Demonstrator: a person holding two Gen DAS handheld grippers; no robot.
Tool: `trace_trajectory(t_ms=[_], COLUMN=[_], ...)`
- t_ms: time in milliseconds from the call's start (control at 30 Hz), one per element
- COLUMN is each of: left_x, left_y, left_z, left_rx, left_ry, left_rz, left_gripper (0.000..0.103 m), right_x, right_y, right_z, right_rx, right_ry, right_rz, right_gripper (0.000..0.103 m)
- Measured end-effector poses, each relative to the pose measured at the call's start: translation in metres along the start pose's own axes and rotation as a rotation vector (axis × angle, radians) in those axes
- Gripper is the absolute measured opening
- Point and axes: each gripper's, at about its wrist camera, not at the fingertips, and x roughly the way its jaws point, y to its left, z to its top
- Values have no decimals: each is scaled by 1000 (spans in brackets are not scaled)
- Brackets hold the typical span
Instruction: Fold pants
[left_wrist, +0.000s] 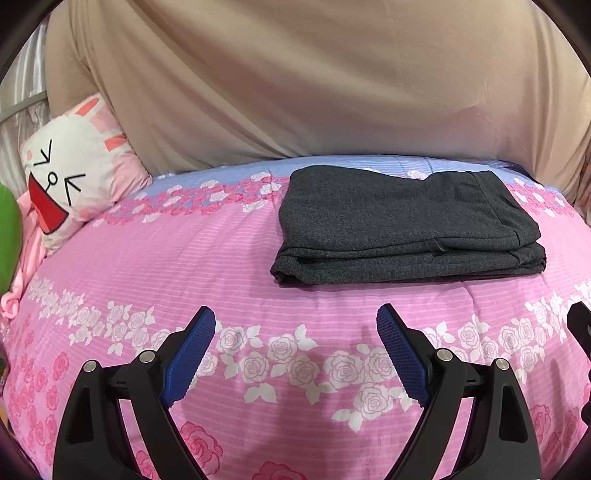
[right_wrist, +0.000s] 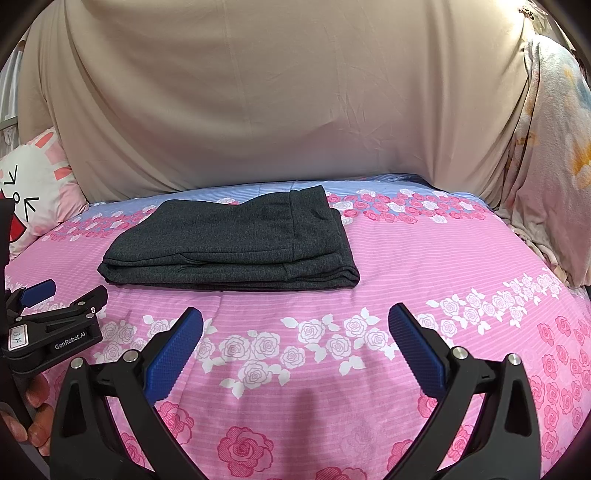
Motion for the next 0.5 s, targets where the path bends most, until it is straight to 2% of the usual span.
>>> trace_trajectory(t_ms=[167, 500], left_x=[-6, -3], left_y=[0, 0], left_z=[0, -1], left_rx=[-5, -15], left_ry=[-36, -14], left_rz=[0, -5], left_gripper=[87, 87], right_x=[0, 0], right_y=[0, 0], right_z=[0, 0], right_rx=[0, 1], right_ry=[0, 0], right_rz=[0, 0], right_gripper=[98, 98])
